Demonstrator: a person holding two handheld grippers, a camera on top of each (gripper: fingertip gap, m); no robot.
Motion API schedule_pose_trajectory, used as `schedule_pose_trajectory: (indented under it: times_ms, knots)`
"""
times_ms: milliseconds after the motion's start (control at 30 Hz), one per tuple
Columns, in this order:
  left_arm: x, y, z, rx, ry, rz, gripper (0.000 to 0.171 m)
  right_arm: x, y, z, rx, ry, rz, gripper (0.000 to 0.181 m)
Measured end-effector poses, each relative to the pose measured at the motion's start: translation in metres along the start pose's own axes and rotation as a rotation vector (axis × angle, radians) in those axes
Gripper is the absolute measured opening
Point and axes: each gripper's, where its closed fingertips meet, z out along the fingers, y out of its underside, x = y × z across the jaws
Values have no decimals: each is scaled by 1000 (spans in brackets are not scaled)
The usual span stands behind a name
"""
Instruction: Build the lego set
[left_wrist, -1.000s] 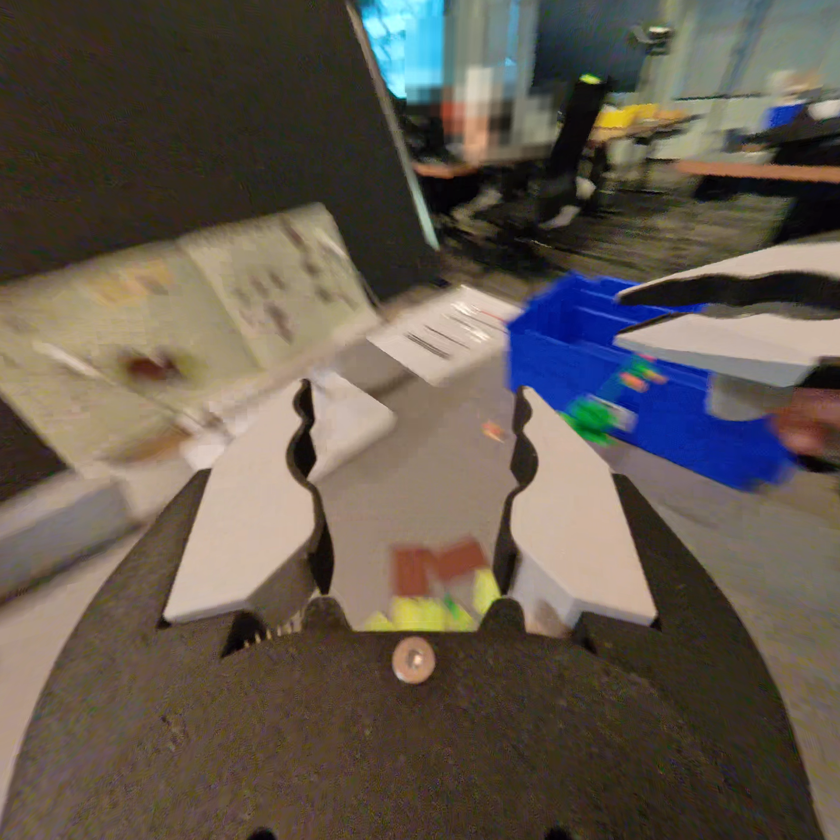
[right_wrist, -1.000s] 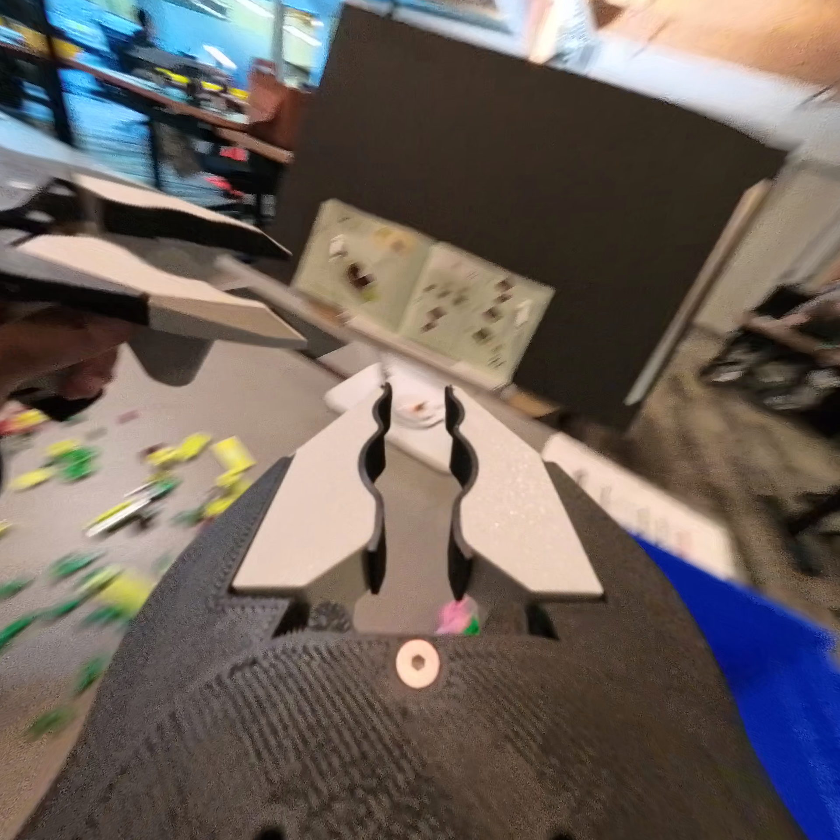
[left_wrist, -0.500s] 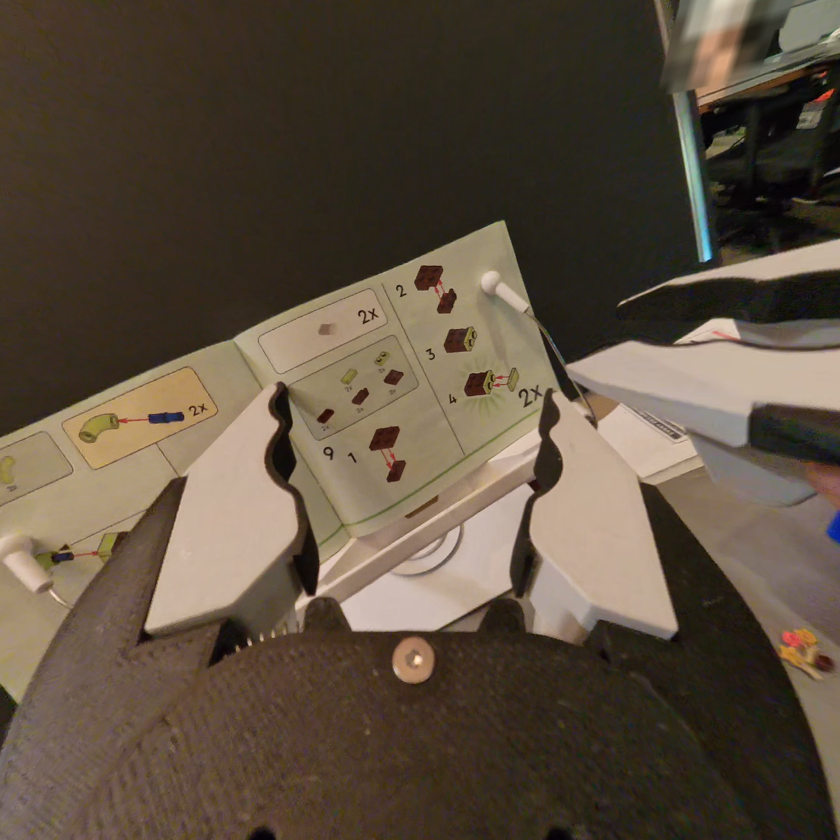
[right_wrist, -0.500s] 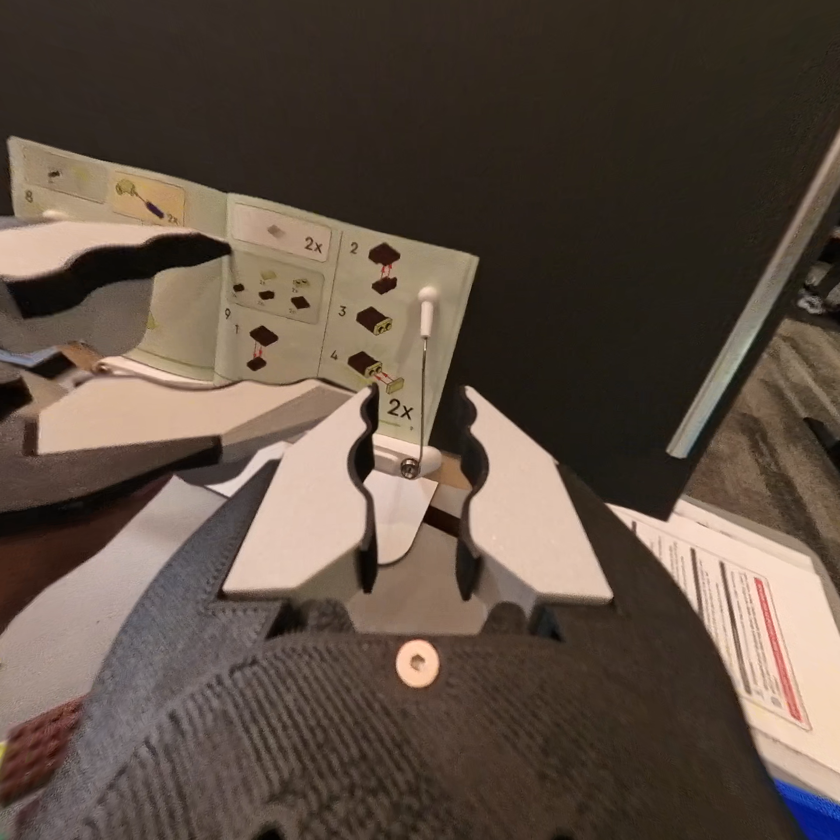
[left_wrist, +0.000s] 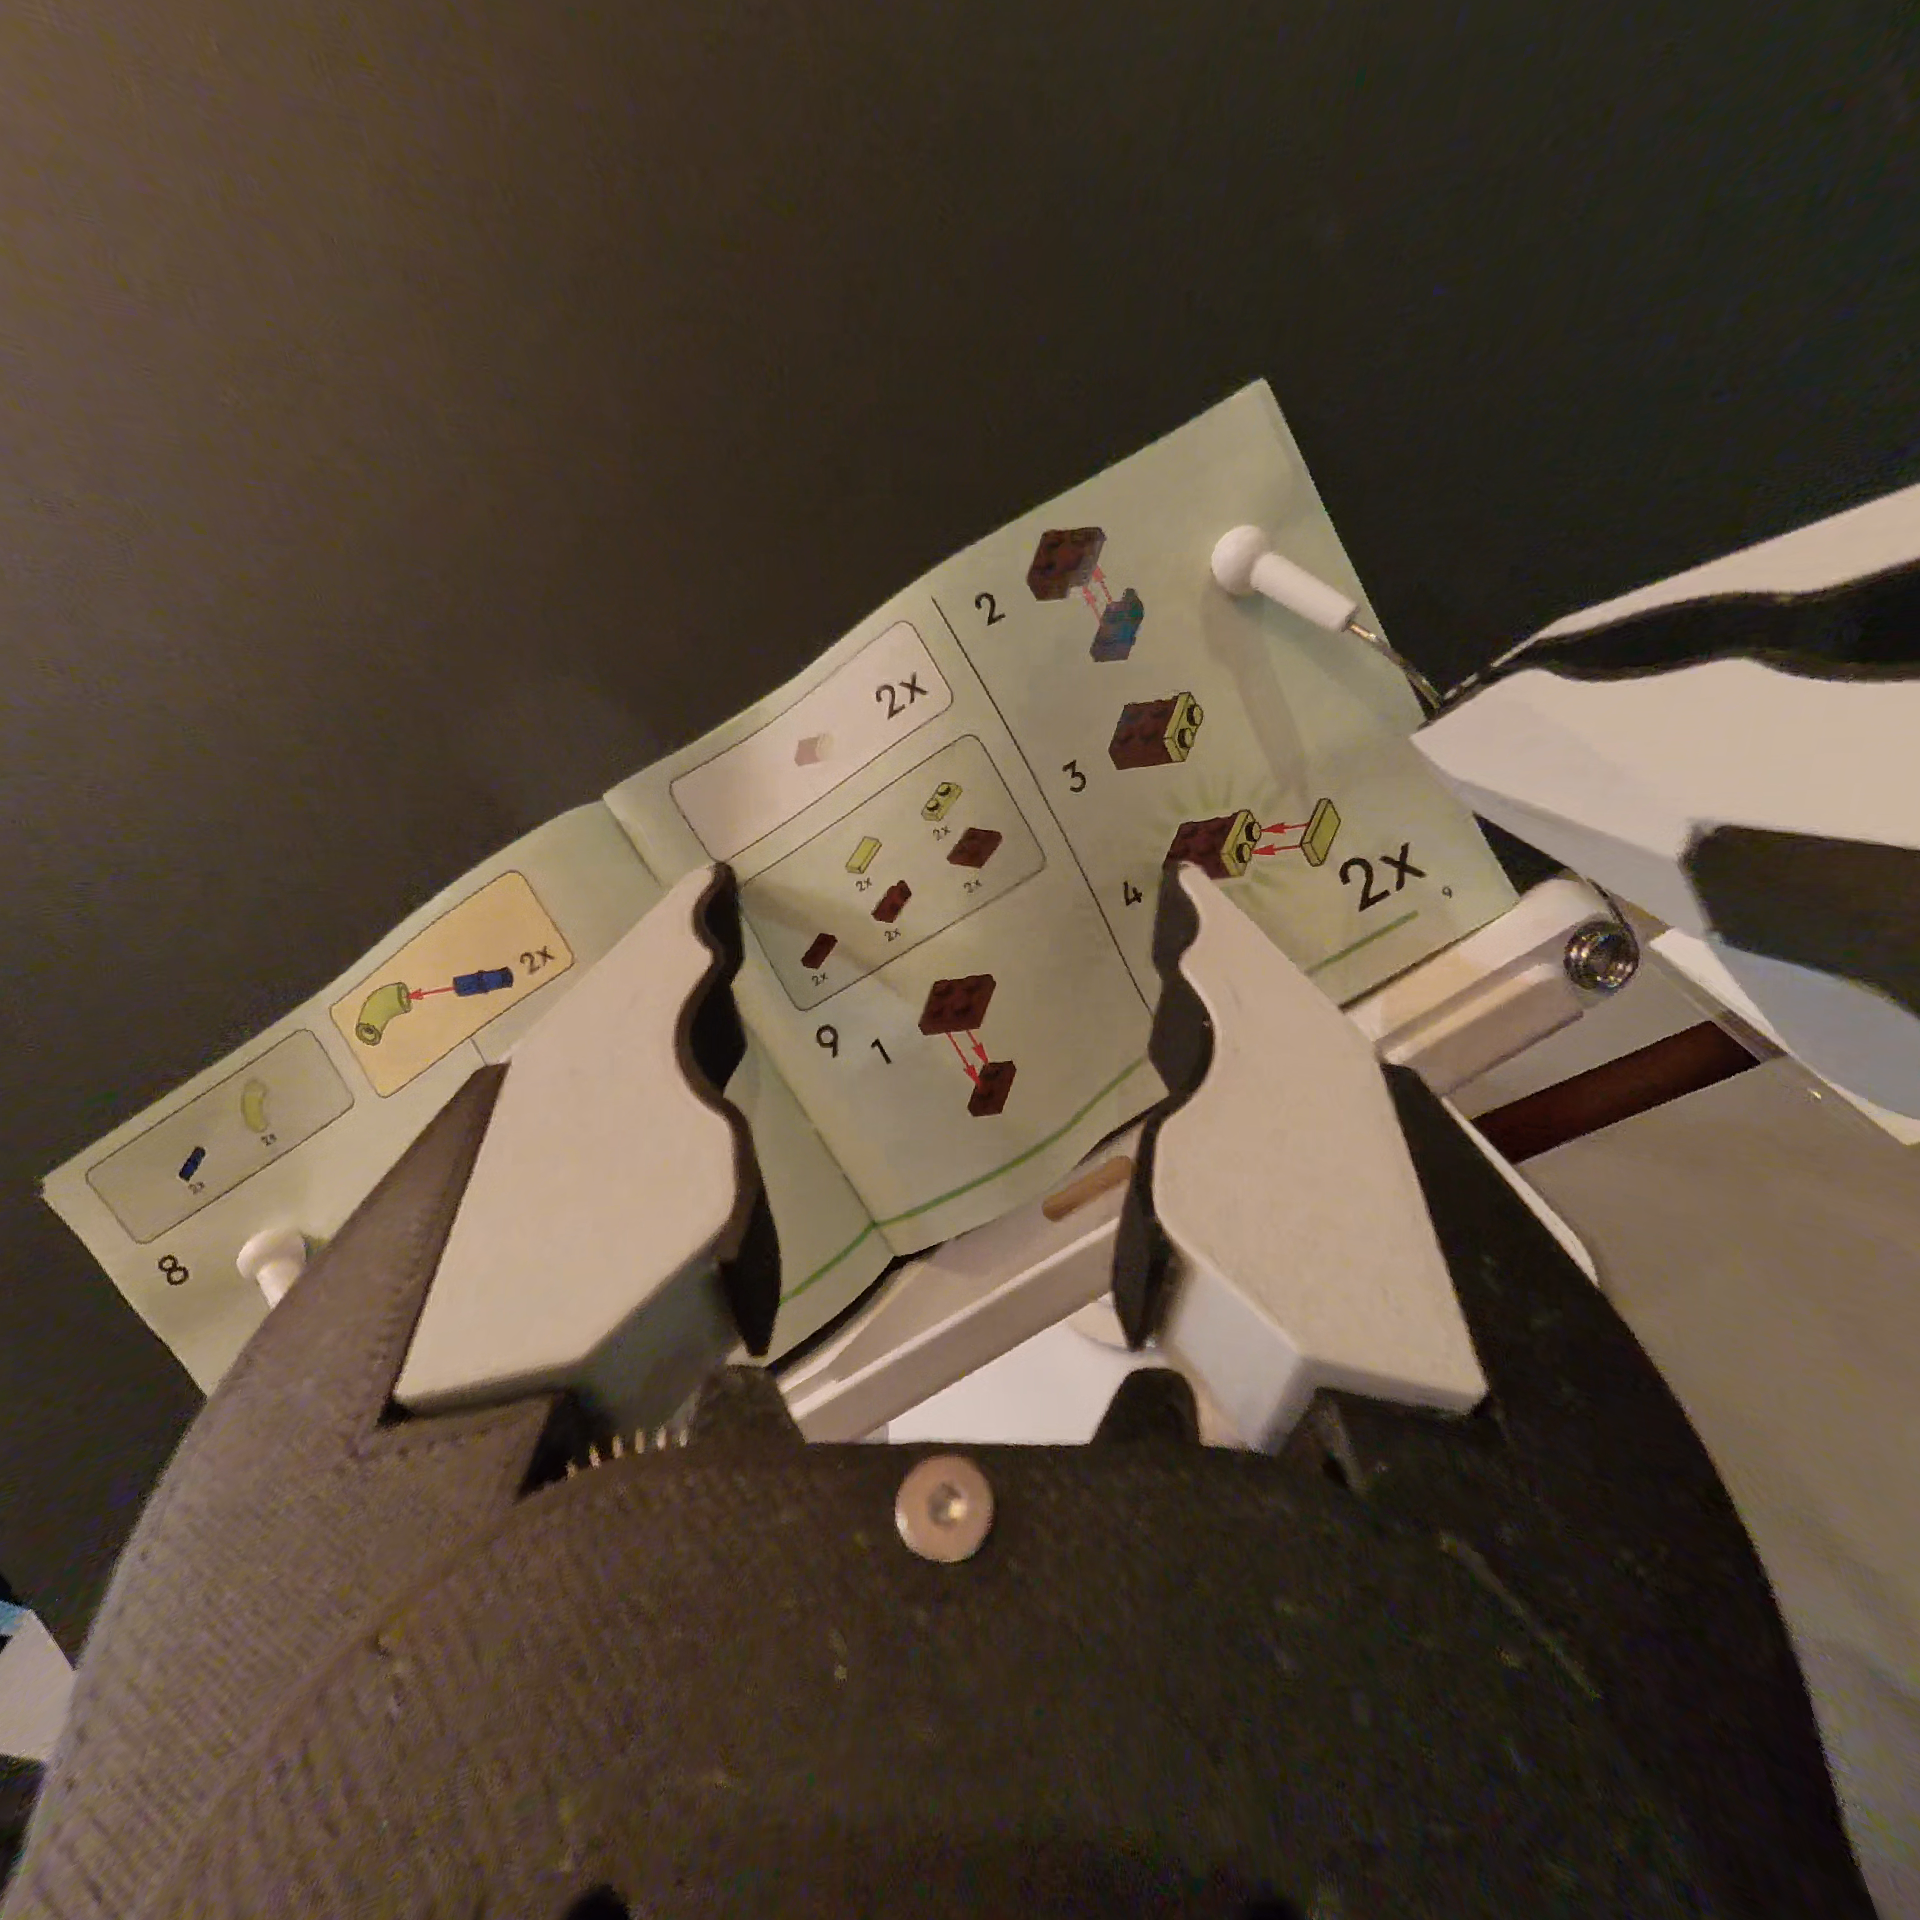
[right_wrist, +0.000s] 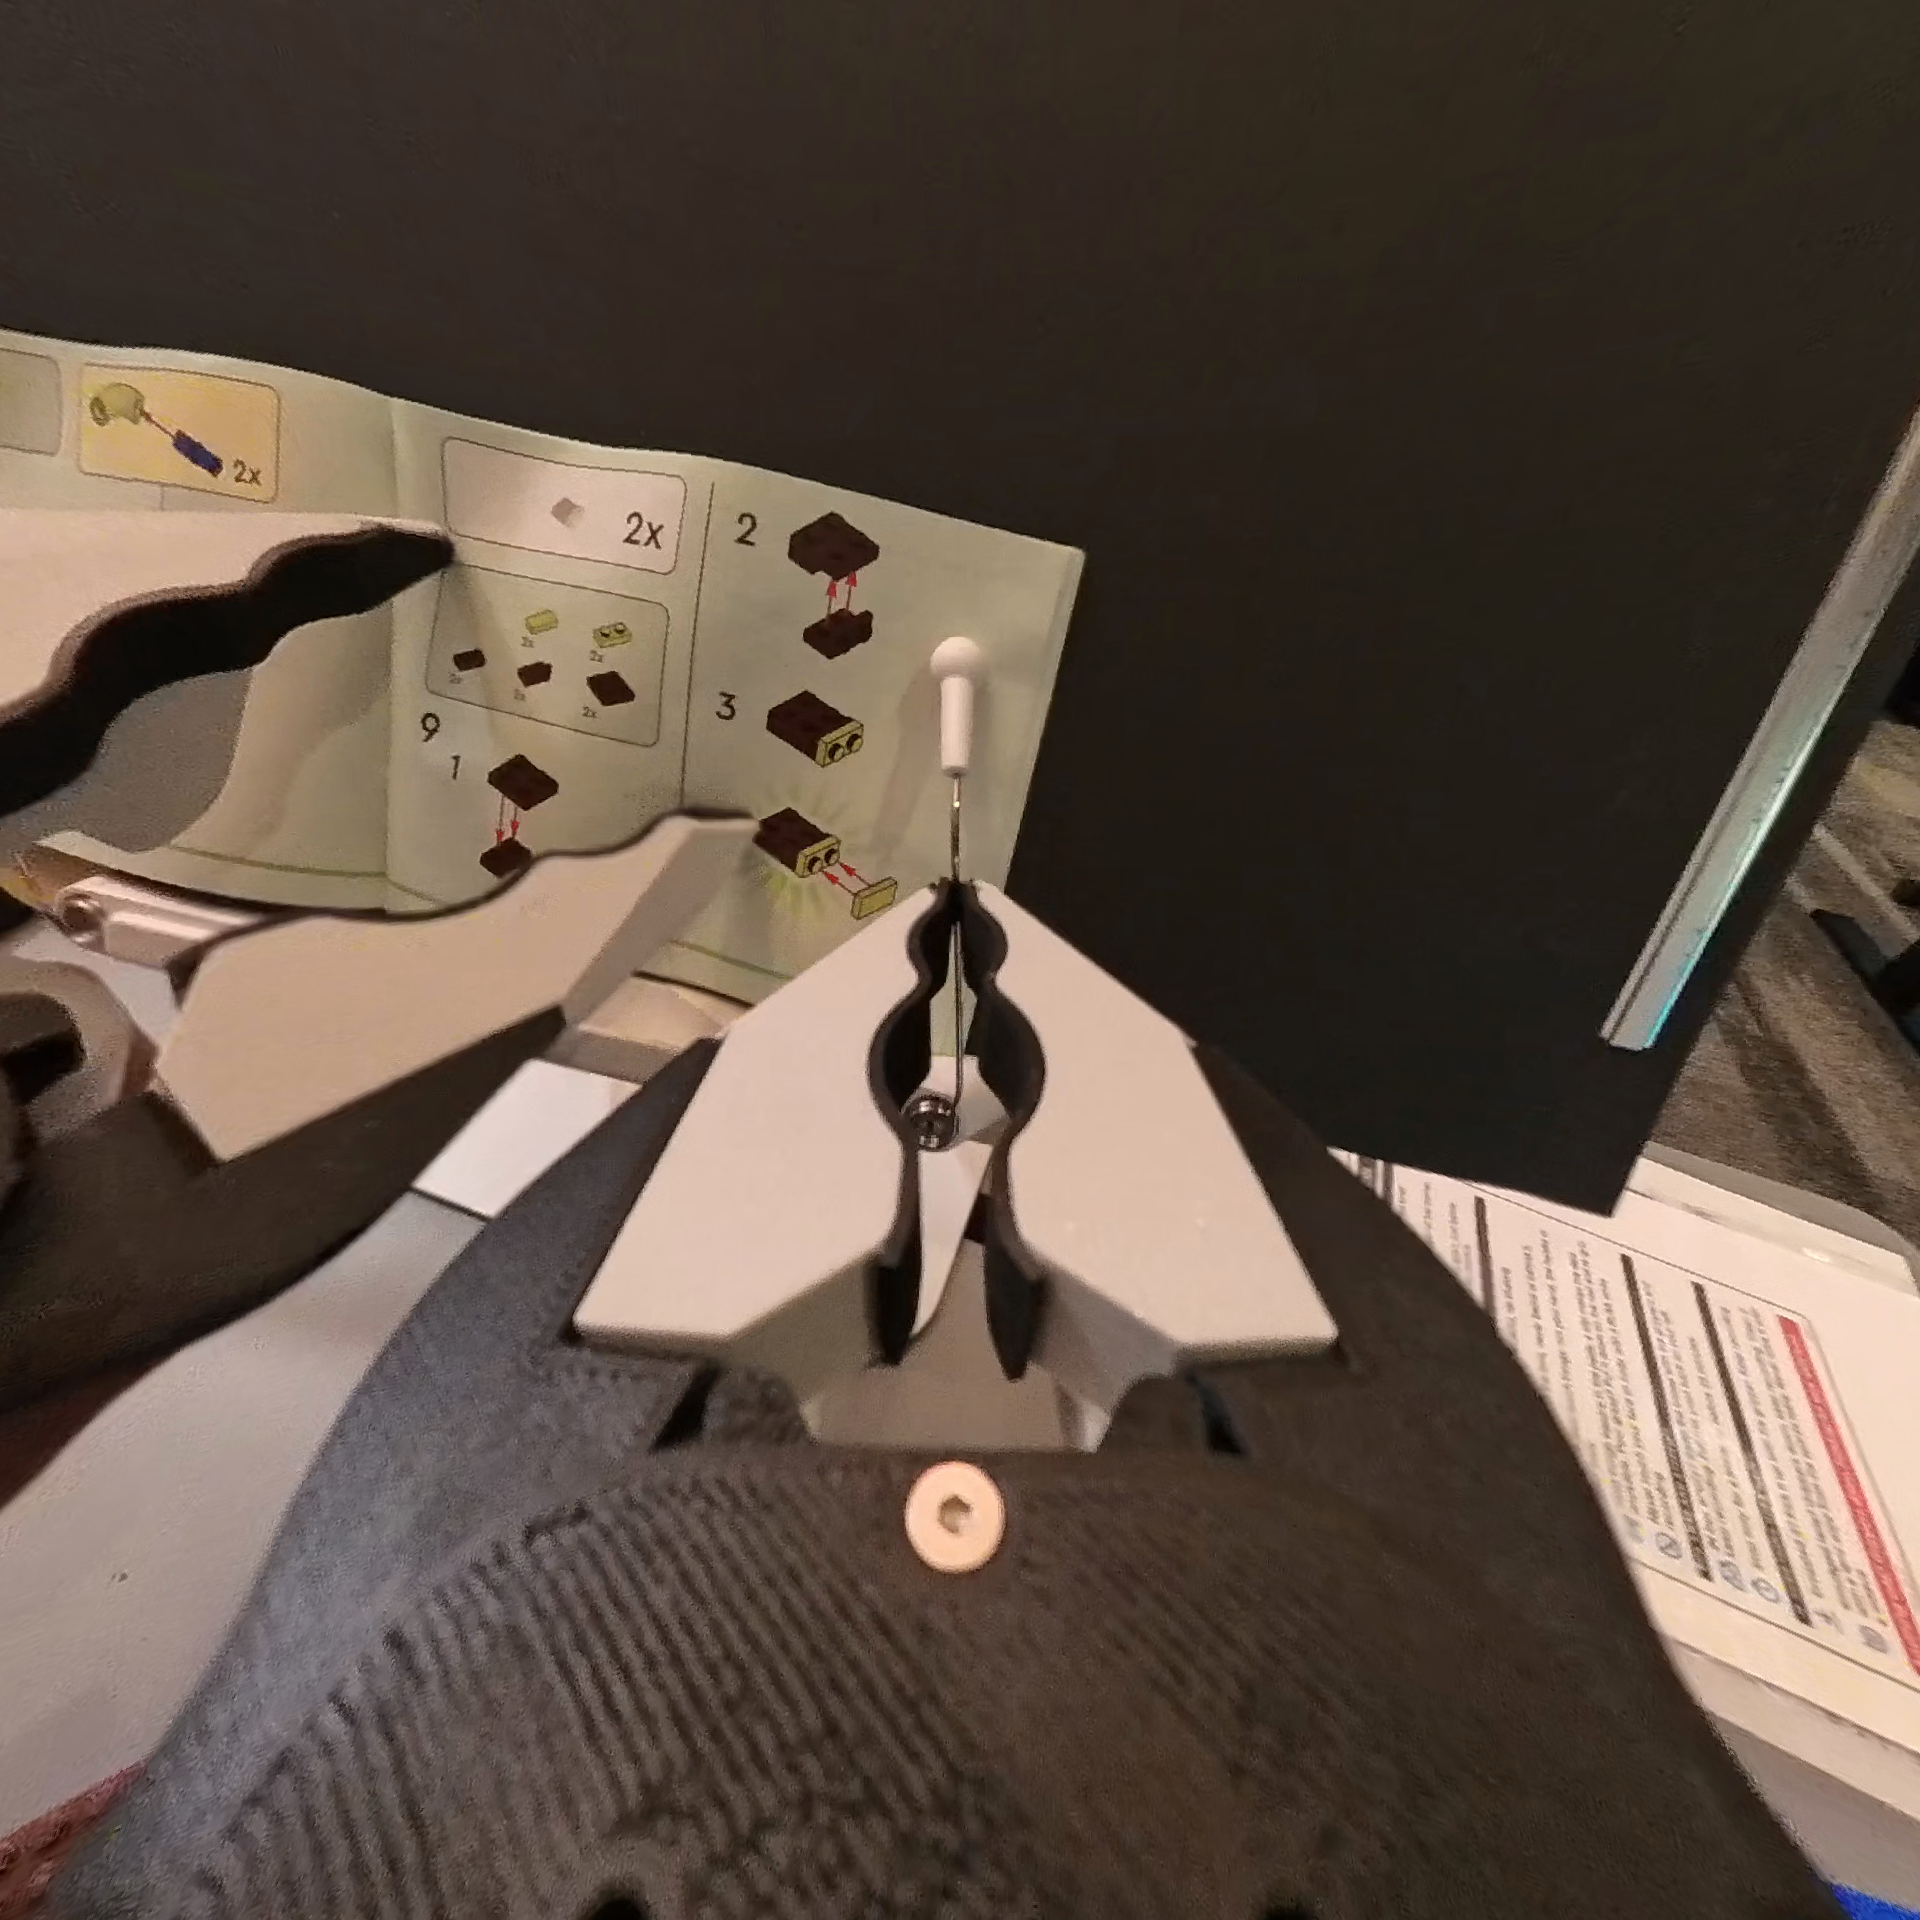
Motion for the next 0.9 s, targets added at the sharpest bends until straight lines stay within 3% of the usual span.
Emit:
schedule_pose_trajectory:
  times_ms: [233, 333, 467, 633, 767, 900]
  knots:
    - [-13, -2, -1, 13, -17, -21, 49, 7, 1, -3, 10, 15, 93, 0]
    - [-25, -2, -3, 24, -53, -32, 22, 10, 2, -4, 6, 26, 115, 0]
    - [-30, -3, -5, 39, -25, -68, 11, 9, 2, -5, 7, 4, 120, 0]
    - [-32, -4, -9, 105, 58, -212, 10, 7, 0, -4, 30, -2, 80, 0]
    - [-31, -2, -8, 103, 40, -166, 12, 6, 0, -4, 63, -51, 140, 0]
    - [-21, -5, -12, 119, 101, -166, 33, 8, 0, -5, 69, -73, 166, 0]
